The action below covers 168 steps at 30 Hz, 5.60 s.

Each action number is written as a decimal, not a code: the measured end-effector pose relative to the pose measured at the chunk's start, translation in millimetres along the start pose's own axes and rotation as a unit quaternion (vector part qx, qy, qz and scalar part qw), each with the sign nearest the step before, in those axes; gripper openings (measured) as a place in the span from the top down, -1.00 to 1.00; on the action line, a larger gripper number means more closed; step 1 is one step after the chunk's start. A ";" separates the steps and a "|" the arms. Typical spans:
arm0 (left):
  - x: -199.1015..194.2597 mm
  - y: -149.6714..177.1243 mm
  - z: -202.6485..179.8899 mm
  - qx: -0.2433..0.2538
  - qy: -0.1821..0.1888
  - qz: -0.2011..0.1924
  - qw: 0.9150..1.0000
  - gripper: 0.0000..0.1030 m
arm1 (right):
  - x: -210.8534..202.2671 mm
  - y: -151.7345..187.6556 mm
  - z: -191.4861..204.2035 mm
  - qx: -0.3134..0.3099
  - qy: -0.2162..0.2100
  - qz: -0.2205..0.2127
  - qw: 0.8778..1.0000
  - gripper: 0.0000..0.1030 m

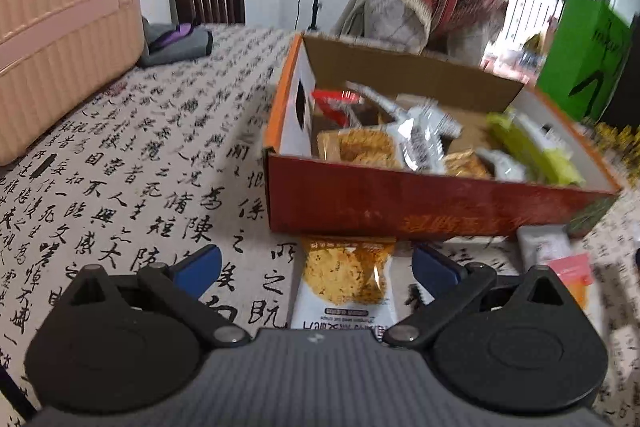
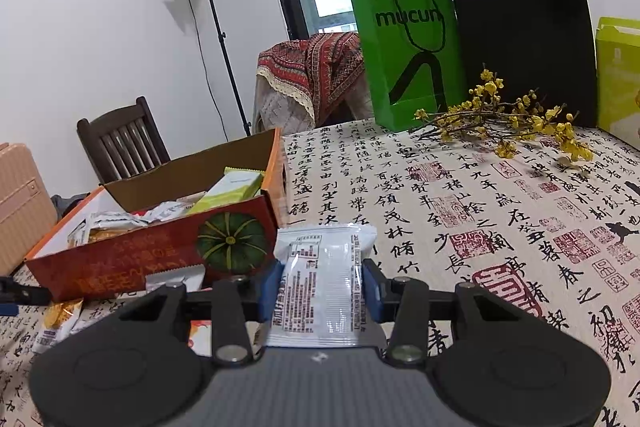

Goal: Organize snacks
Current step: 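Grasp an oat cracker packet with the left tool while the right tool carries the sachet to the box, then open both tools over the box to drop the sachet and cracker packet, then move both open tools back to the snacks beside the box, then grasp the pink snack packet with the right tool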

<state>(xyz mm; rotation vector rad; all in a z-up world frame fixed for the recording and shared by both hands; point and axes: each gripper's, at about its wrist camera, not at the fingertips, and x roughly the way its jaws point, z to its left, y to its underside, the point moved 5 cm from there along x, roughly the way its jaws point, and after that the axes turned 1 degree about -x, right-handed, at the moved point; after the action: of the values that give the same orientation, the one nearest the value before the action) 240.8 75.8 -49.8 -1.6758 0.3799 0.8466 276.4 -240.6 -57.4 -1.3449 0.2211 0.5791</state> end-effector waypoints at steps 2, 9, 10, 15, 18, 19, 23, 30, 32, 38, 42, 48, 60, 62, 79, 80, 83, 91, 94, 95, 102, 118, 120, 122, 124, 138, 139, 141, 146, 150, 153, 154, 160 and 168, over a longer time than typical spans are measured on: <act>8.9 1.2 -4.3 0.009 -0.006 0.009 1.000 -1.00 | 0.3 -0.1 -0.8 0.001 0.001 0.000 1.000 0.18; 21.9 8.7 -17.7 0.041 -0.026 0.017 0.999 -0.84 | 0.8 0.7 -0.7 0.001 0.001 0.001 1.000 0.18; 23.4 9.6 -18.9 0.043 -0.028 0.021 0.998 -0.75 | 1.0 0.7 -0.6 0.001 0.001 0.002 1.000 0.18; 20.6 11.5 -21.7 0.043 -0.022 0.016 0.999 -0.48 | 1.5 0.7 -1.2 0.001 0.001 0.002 1.000 0.18; 14.6 12.0 -24.8 0.046 -0.011 0.013 0.999 -0.05 | 2.0 1.1 -1.7 0.000 0.002 0.003 1.000 0.18; 13.5 12.2 -25.5 0.045 -0.007 0.015 0.999 -0.05 | 2.1 1.1 -1.6 0.000 0.002 0.004 1.000 0.18; 8.9 12.4 -25.3 0.042 0.007 0.015 0.999 0.09 | 2.7 2.0 0.5 -0.004 0.002 0.006 1.000 0.18; -9.1 9.5 -23.4 0.042 0.024 -0.002 0.999 0.10 | -0.5 0.9 12.4 -0.029 -0.006 0.000 1.000 0.18; -16.2 8.2 -22.4 0.042 0.030 -0.008 0.999 0.10 | -3.4 -0.5 15.0 -0.032 -0.007 -0.003 0.999 0.18; -42.5 -2.0 -24.6 0.040 0.067 -0.035 0.996 0.10 | -18.4 -10.8 22.9 -0.029 -0.034 -0.016 0.999 0.18; -60.0 -18.1 -30.6 0.039 0.082 -0.061 0.994 0.10 | -26.4 -22.2 37.0 -0.040 -0.048 -0.029 0.998 0.18; -74.2 -46.2 -45.4 0.038 0.092 -0.092 0.991 0.10 | -24.9 -47.8 66.4 -0.060 -0.062 -0.045 0.995 0.18; -53.9 -99.2 -62.0 0.009 0.091 -0.112 0.989 0.10 | 23.4 -83.6 117.0 -0.075 -0.074 -0.037 0.994 0.18; -45.0 -107.5 -61.5 0.004 0.086 -0.113 0.990 0.10 | 35.3 -85.3 122.6 -0.076 -0.074 -0.033 0.994 0.18; 14.7 -106.8 -44.7 0.006 0.047 -0.098 0.994 -0.66 | 99.9 -71.0 130.9 -0.068 -0.068 0.015 0.995 -0.23; 11.6 -106.2 -43.9 0.001 0.046 -0.107 0.993 -0.91 | 100.2 -71.1 127.4 -0.058 -0.072 0.015 0.996 -0.44; 2.8 -105.3 -42.3 -0.007 0.054 -0.125 0.991 -1.00 | 97.3 -70.6 121.6 -0.045 -0.075 0.014 0.996 -0.82; -7.0 -98.2 -35.9 -0.019 0.064 -0.118 0.991 -1.00 | 78.7 -70.9 115.8 -0.043 -0.075 0.003 0.996 -1.00; -16.6 -92.1 -32.3 -0.020 0.070 -0.121 0.990 -1.00 | 67.5 -69.5 113.2 -0.052 -0.070 0.001 0.996 -1.00; -20.5 -89.3 -31.4 -0.020 0.072 -0.122 0.990 -1.00 | 63.4 -68.8 111.9 -0.058 -0.067 0.000 0.996 -1.00; -47.8 -65.3 -26.6 -0.006 0.092 -0.134 0.987 -1.00 | 27.7 -61.8 94.5 -0.062 -0.068 -0.005 0.996 -1.00; -70.1 6.0 5.8 0.019 0.099 -0.117 0.988 -1.00 | -21.4 -16.6 62.7 -0.064 -0.056 0.017 0.996 -1.00; -67.5 14.2 11.8 0.021 0.094 -0.112 0.989 -1.00 | -23.7 -8.8 61.1 -0.071 -0.052 0.019 0.996 -1.00; -62.8 20.5 17.6 0.020 0.087 -0.107 0.990 -1.00 | -24.4 -2.3 59.6 -0.072 -0.053 0.021 0.996 -1.00; -57.9 26.2 22.6 0.014 0.086 -0.104 0.991 -1.00 | -22.9 3.9 58.0 -0.072 -0.055 0.022 0.996 -1.00; -48.9 41.7 33.1 -0.001 0.104 -0.116 0.988 -1.00 | -16.0 16.8 51.4 -0.067 -0.063 0.012 0.996 -1.00; -49.7 41.9 33.5 -0.003 0.105 -0.118 0.987 -1.00 | -16.0 17.1 51.0 -0.067 -0.062 0.013 0.996 -1.00; -49.6 42.3 33.7 -0.004 0.109 -0.117 0.987 -1.00 | -15.5 17.8 50.6 -0.068 -0.060 0.014 0.996 -1.00; -51.8 44.2 29.4 0.007 0.115 -0.121 0.986 -1.00 | -14.1 19.6 51.9 -0.073 -0.055 0.018 0.996 -1.00; -52.8 45.0 28.6 0.009 0.123 -0.123 0.985 -1.00 | -10.9 21.7 52.1 -0.077 -0.047 0.027 0.996 -1.00; -51.8 45.5 28.3 0.008 0.126 -0.119 0.985 -1.00 | -9.9 22.5 52.9 -0.080 -0.048 0.032 0.995 -1.00; -52.4 45.6 28.5 0.007 0.127 -0.120 0.985 -1.00 | -9.3 22.7 53.0 -0.079 -0.049 0.036 0.995 -1.00; -52.7 46.0 28.9 0.007 0.131 -0.120 0.984 -1.00 | -7.5 25.7 61.7 -0.093 -0.048 0.061 0.993 -1.00; -49.3 46.2 31.8 0.000 0.128 -0.111 0.986 -1.00 | -5.9 29.3 84.6 -0.145 -0.031 0.077 0.986 -0.91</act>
<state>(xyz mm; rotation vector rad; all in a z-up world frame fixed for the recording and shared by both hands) 166.5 83.4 -50.2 -1.7944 0.3590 0.4693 241.6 -157.9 -60.3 -1.5971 0.1971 0.8055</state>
